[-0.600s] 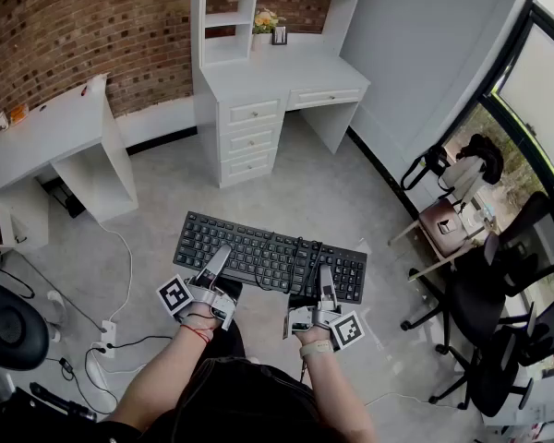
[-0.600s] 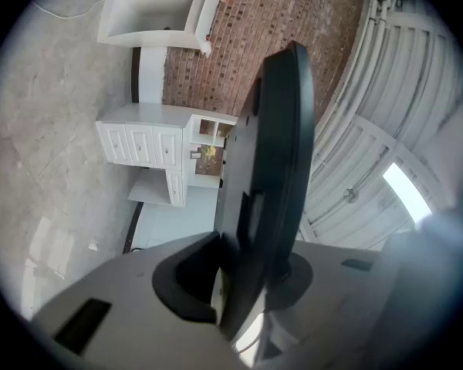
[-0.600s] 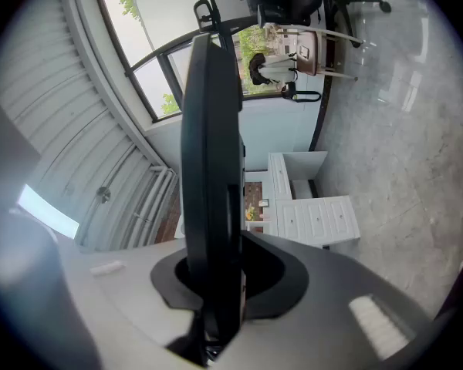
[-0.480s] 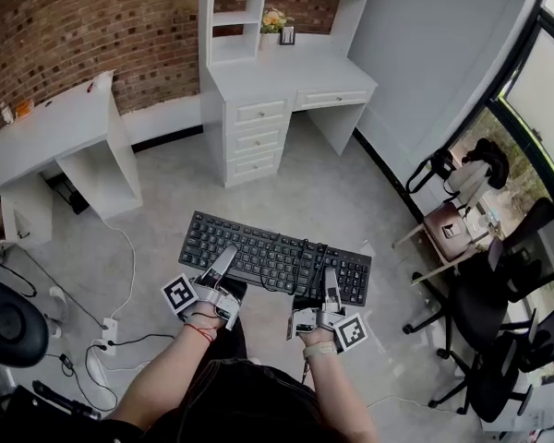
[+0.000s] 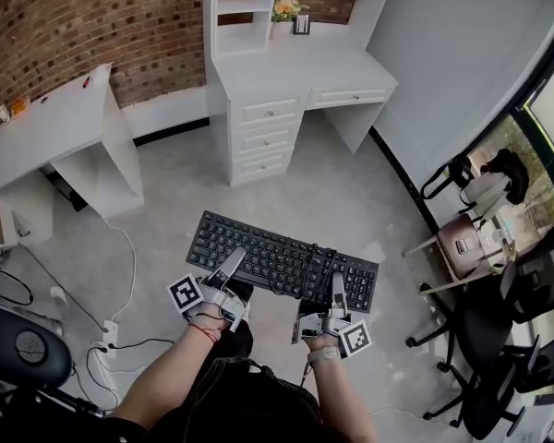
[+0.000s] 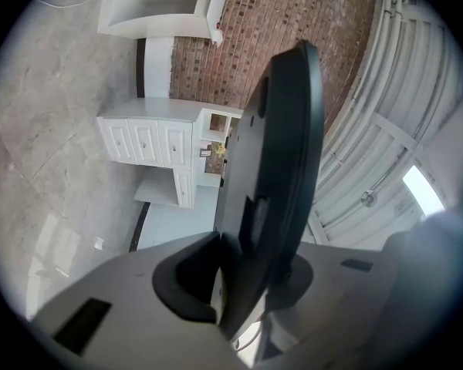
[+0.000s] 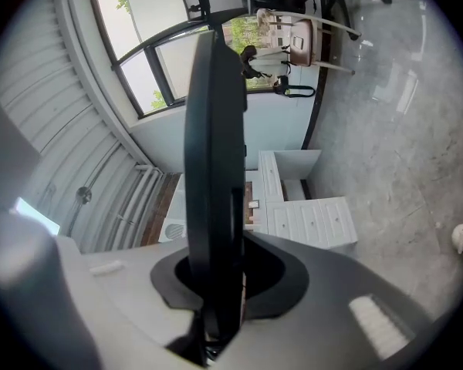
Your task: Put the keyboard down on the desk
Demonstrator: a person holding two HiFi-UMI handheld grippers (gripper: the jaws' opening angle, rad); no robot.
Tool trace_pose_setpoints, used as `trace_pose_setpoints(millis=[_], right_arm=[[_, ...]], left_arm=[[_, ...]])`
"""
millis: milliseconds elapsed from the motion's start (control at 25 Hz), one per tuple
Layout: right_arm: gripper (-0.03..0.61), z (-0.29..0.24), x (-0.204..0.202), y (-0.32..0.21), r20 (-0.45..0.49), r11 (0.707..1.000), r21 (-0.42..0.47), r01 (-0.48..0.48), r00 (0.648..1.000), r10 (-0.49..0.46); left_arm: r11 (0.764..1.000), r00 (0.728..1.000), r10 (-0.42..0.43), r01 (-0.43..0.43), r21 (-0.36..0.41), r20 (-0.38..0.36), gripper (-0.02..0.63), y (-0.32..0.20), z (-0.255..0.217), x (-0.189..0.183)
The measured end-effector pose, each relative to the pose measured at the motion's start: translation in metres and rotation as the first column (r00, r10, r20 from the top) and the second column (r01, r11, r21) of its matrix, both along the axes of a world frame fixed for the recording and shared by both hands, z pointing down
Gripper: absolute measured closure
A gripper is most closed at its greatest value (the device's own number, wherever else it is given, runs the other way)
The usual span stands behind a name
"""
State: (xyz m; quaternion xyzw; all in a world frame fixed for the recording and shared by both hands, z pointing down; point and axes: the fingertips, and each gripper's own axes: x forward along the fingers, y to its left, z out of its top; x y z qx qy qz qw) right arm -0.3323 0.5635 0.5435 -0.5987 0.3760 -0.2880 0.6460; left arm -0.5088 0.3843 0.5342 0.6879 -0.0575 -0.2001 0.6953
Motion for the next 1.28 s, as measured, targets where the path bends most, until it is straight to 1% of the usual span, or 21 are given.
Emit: trace_pose_setpoints(millis=[120, 320, 440, 680, 920, 1280], right_arm=[[0.512, 0.004, 0.019, -0.030, -0.001, 1.000, -0.001, -0.001, 1.000, 0.001], [0.511, -0.003, 0.051, -0.075, -0.023, 1.000, 0.027, -0.010, 1.000, 0.011], [0.511, -0.001, 0.069, -0.099, -0.015, 0.999, 0.024, -0.023, 1.000, 0.023], [0.511, 0.001, 0.095, -0.138, -0.019, 0.999, 0.023, -0.049, 0.999, 0.050], [0.511, 0.003, 0.107, -0.163, -0.015, 0.997, 0.030, -0.073, 0.997, 0.074], [0.511, 0.014, 0.123, -0.179, 0.009, 0.997, 0.004, -0.072, 0.997, 0.072]], left_arm=[[1.000, 1.000, 0.003, -0.003, -0.007, 0.008, 0.547, -0.031, 0.004, 0.020], [1.000, 1.000, 0.028, -0.028, 0.004, -0.007, 0.548, -0.078, -0.002, 0.054], [0.999, 0.999, 0.043, -0.043, 0.005, -0.006, 0.548, -0.103, -0.001, 0.075], [0.999, 0.999, 0.044, -0.044, -0.014, -0.012, 0.547, -0.146, 0.003, 0.104], [0.999, 0.998, 0.053, -0.053, -0.011, -0.018, 0.546, -0.174, 0.006, 0.118], [0.998, 0.999, 0.052, -0.052, -0.042, 0.004, 0.546, -0.189, 0.017, 0.133]])
